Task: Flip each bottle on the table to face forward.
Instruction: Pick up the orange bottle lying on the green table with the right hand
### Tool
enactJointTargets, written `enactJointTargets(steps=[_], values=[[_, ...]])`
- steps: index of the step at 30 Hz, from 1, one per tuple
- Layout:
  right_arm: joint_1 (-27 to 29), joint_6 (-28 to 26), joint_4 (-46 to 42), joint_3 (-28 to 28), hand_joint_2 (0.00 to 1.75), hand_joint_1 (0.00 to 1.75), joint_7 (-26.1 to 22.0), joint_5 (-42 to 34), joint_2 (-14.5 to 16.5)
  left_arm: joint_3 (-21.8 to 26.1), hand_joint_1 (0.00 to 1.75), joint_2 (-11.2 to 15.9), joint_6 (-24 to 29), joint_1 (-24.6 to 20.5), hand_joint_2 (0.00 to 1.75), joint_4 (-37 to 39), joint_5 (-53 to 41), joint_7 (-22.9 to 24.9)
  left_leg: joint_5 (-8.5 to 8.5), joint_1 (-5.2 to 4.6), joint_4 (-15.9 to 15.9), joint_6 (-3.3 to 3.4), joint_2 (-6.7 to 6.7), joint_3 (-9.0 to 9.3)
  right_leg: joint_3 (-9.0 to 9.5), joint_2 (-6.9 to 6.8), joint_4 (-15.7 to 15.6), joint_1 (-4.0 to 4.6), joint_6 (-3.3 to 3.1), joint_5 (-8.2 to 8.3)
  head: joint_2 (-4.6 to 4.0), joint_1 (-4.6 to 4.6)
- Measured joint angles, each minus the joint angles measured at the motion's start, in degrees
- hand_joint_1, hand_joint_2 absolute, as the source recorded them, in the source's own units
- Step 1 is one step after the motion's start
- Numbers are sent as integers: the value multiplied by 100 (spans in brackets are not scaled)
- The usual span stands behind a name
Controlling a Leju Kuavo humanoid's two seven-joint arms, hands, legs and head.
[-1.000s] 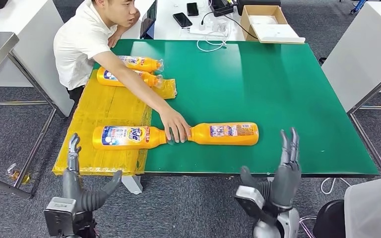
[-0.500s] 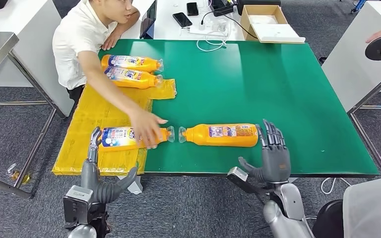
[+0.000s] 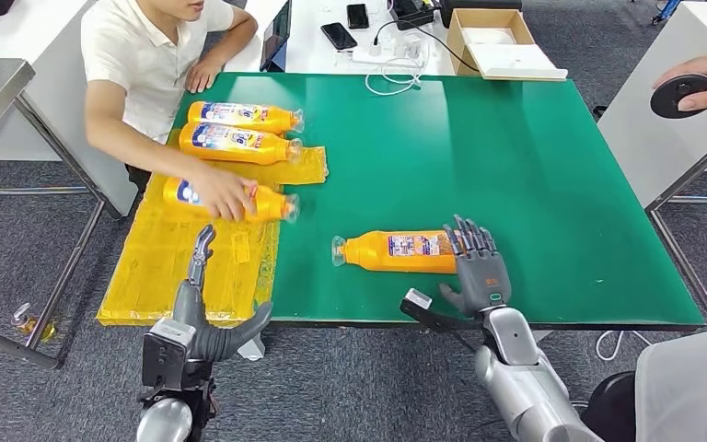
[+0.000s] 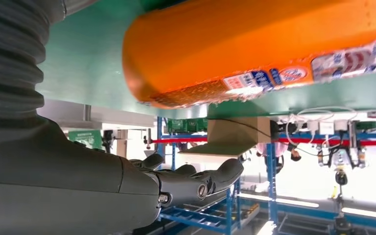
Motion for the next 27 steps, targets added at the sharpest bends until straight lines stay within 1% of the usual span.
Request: enactJointTargets(steps=[4,9,11,17,27], values=[[-226,180,284,122,175,0,202,69,22,-24,0,-25,-32,-92,175,86,-9,16,0,0,0,0,0,-2,-1,0,0,0,0,0,0,-1],[-542,846,611,261,175,0,816,273,62,-63,0,-35,-95,-204,175,165,-13,89,1,0,0,0,1,0,0,0,0,0,0,0,0,1],[-638,975,710,317,175,0,997,346,67,-68,0,-35,-98,-227,175,186,-13,107,1,0,0,0,0,0,0,0,0,0,0,0,0,1],[-786,1028,887,408,175,0,1066,380,78,-116,0,-35,-99,-268,175,227,-13,116,1,0,1,-1,0,0,0,0,0,0,0,0,0,0],[-839,1029,996,418,175,0,1068,381,84,-141,0,-35,-99,-277,175,256,-13,119,1,0,1,-1,0,0,0,0,0,0,0,0,0,-1]])
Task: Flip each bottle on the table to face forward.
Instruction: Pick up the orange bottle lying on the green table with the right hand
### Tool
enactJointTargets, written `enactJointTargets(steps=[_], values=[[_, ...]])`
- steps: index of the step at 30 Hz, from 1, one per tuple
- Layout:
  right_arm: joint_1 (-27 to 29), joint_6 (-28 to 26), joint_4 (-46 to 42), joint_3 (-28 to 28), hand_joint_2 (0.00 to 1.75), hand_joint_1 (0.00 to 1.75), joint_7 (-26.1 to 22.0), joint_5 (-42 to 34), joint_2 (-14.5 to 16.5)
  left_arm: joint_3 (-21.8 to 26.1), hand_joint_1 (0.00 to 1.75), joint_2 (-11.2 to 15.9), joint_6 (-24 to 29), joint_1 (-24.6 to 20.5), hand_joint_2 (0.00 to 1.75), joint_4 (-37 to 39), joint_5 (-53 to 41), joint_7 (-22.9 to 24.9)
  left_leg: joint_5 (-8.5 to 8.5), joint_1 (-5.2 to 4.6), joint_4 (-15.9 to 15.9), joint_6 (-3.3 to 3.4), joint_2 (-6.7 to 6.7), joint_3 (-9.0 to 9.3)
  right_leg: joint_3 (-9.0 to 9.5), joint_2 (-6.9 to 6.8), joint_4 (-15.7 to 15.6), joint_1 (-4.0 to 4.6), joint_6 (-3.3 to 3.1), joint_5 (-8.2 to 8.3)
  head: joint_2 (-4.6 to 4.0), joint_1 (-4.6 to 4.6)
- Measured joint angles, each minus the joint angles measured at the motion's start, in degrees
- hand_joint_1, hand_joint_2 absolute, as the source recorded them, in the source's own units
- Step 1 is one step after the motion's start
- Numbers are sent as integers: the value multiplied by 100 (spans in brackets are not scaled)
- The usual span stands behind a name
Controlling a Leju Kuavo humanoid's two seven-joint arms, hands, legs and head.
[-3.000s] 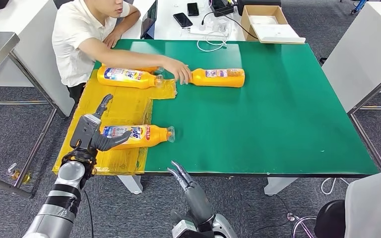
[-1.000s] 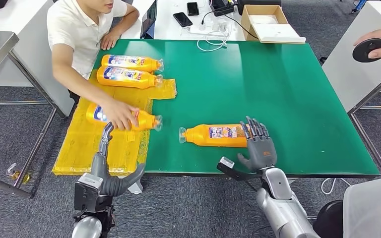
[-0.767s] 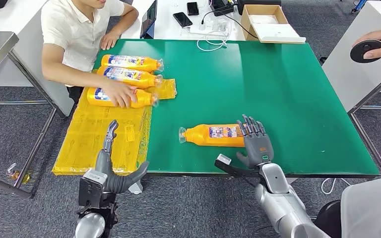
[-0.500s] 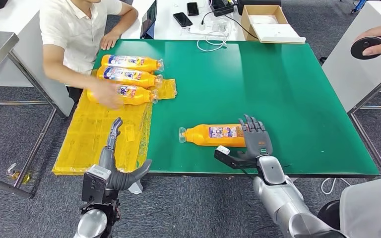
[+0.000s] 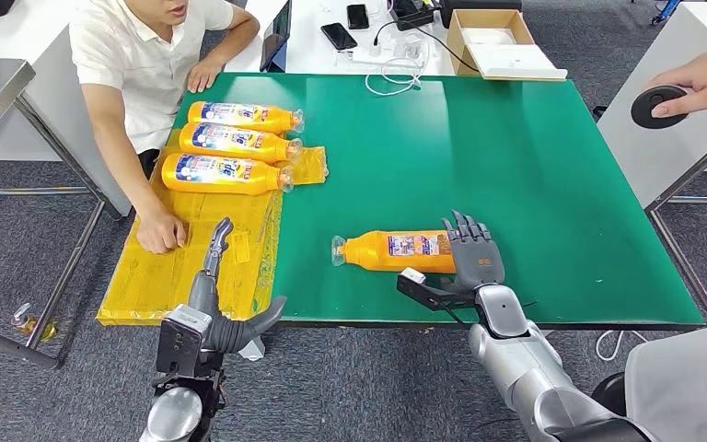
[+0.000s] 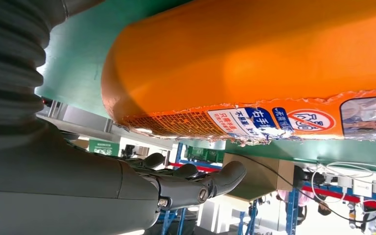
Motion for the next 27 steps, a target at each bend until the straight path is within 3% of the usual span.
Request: enactJointTargets(steps=[9,13,17,19,27], values=[[-160,357,65,58,175,0,504,174,20,0,0,1,-87,-43,175,15,-19,67,2,0,0,1,0,1,0,0,0,0,0,0,0,0],[-280,621,110,90,175,3,507,165,26,-3,0,2,-157,-119,175,60,-26,100,3,0,0,2,0,1,1,0,0,0,0,1,0,1],[-349,989,169,47,175,168,269,-178,41,-20,0,2,-218,-208,175,133,-1,128,4,0,1,2,0,2,1,0,0,0,0,1,0,1],[-354,1211,213,-24,175,175,133,-373,45,-34,0,2,-236,-263,175,194,52,130,3,0,1,2,1,3,1,0,-1,0,0,1,0,1],[-372,1410,365,-172,175,165,-22,-510,37,-102,0,3,-311,-427,175,402,160,131,3,0,1,1,2,14,9,1,-2,0,0,1,0,1]])
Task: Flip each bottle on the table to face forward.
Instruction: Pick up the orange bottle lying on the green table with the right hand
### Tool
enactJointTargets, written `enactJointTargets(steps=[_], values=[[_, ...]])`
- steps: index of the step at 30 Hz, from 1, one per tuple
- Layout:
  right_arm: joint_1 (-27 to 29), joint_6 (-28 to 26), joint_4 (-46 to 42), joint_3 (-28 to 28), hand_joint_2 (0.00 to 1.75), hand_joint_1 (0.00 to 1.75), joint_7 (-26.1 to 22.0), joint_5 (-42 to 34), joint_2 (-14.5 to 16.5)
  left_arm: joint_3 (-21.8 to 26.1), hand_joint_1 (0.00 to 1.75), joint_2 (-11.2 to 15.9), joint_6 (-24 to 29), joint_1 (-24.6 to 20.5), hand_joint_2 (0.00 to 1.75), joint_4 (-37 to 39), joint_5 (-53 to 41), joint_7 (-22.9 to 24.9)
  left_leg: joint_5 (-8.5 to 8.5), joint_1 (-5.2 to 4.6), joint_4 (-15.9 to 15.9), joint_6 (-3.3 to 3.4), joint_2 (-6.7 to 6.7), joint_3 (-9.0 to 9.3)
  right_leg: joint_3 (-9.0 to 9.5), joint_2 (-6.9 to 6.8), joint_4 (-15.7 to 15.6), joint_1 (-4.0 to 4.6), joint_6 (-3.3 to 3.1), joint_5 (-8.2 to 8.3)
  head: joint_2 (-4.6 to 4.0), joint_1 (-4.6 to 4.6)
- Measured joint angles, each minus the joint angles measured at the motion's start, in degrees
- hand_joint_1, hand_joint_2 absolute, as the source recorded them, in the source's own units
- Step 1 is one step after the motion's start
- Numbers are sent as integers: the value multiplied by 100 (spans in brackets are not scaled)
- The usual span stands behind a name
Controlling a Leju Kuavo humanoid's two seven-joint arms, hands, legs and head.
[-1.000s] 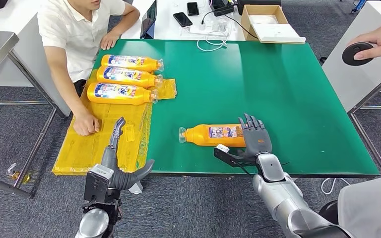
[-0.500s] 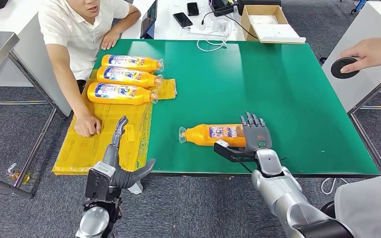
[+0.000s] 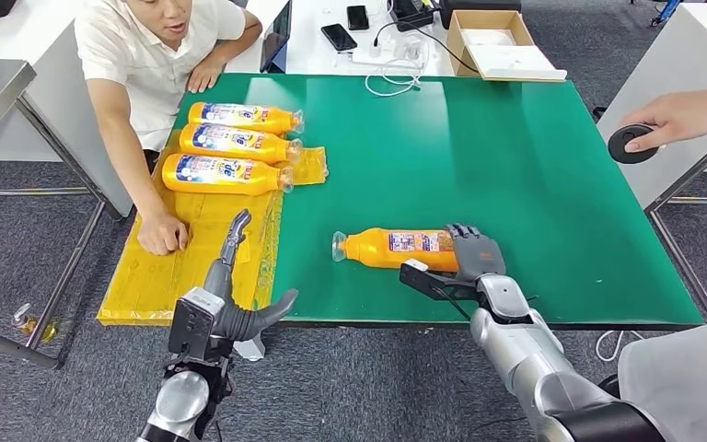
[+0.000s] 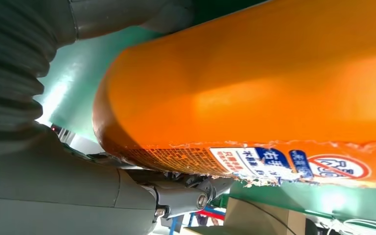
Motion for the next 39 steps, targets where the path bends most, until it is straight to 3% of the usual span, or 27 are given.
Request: enactJointTargets(steps=[19,25,30,34,39], values=[[44,24,91,-375,175,175,-395,-479,9,-52,0,4,-6,-161,175,133,54,-1,-1,0,0,0,0,27,26,0,-1,0,0,-1,0,1],[240,-53,55,-943,175,175,-1513,-1667,152,-52,0,25,-87,38,175,13,252,-4,-8,1,-1,-4,9,30,30,5,0,2,-1,-1,0,1],[594,-78,-268,-1411,175,175,-2395,-2692,464,1,0,53,-621,432,175,-258,1234,188,-9,8,-1,-7,9,22,21,7,1,9,-3,-2,0,-1],[1018,77,-902,-1517,175,175,-2599,-3744,718,122,0,55,-775,706,175,-476,1866,322,-8,13,-2,-8,-1,10,14,3,2,14,-5,-5,0,0],[1122,114,-1085,-1518,175,175,-2599,-3964,774,140,0,57,-775,746,175,-511,1913,337,-8,13,-2,-8,-4,6,11,2,3,14,-6,-5,0,-1]])
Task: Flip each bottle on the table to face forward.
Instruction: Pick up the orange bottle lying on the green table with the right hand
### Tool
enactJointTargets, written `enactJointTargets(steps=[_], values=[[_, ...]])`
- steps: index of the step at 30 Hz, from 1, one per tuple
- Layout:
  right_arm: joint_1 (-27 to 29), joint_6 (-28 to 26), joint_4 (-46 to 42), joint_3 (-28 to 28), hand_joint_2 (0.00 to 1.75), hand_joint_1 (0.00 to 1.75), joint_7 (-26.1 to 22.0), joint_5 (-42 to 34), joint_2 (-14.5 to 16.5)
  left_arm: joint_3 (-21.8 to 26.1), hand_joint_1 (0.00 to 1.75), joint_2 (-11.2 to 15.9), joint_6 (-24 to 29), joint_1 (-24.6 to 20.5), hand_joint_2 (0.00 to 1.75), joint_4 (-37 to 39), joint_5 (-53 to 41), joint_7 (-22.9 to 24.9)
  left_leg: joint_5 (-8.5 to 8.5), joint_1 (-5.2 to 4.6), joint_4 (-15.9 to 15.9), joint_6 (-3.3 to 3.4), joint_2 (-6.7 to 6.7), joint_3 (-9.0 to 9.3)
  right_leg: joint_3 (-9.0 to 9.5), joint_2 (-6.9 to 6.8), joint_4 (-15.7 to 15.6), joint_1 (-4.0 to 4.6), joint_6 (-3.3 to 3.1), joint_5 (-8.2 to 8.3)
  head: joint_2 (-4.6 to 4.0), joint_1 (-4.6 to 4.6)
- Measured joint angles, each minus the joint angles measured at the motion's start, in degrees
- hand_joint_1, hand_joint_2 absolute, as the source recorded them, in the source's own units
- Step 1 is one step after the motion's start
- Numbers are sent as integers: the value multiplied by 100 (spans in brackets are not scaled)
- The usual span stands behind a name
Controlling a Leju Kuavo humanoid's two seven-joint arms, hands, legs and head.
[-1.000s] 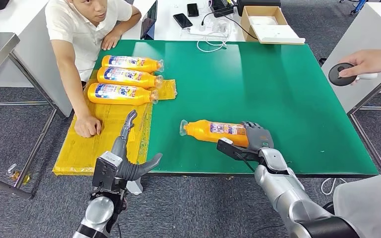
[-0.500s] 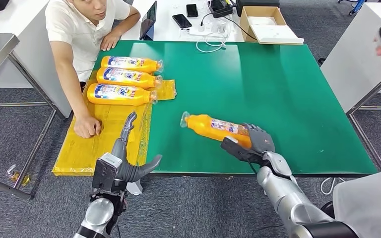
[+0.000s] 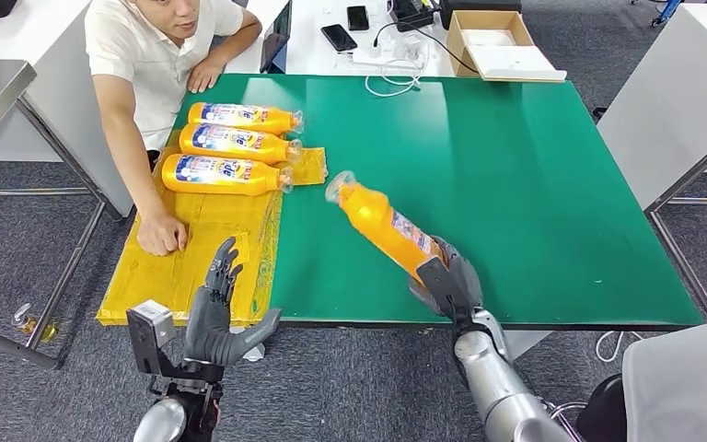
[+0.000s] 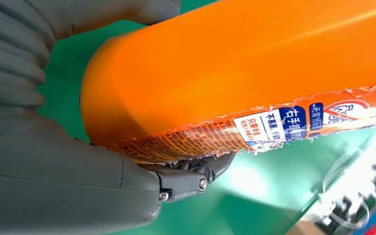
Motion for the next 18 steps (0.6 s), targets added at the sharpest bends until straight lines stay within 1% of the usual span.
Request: enactJointTargets(steps=[2,4,6,9,13,18], values=[[102,24,-213,0,175,175,22,-163,64,16,0,2,0,31,175,-35,31,17,1,0,0,-1,0,-5,-4,0,1,0,0,0,0,0],[402,103,-817,81,175,175,52,-583,208,52,0,4,32,120,175,-110,104,41,1,-1,0,-1,0,-10,-8,0,0,-2,0,0,0,2],[778,183,-1538,272,175,175,90,-1024,352,78,0,6,86,222,175,-174,172,53,0,-3,0,-1,0,-15,-12,0,0,-4,0,0,0,2],[1050,188,-2130,610,175,175,161,-1233,443,80,0,8,91,267,175,-189,252,76,-1,-3,0,-1,1,-21,-21,1,-1,-4,0,-1,0,2],[1184,180,-2565,1001,175,175,219,-1306,496,77,0,5,63,275,175,-190,307,97,0,-1,0,-1,2,-21,-23,1,0,-3,0,-1,0,1],[1238,214,-2787,1268,175,175,227,-1325,519,73,0,5,40,280,175,-190,351,104,0,-1,0,-2,3,-21,-21,1,1,-3,0,-1,0,3]])
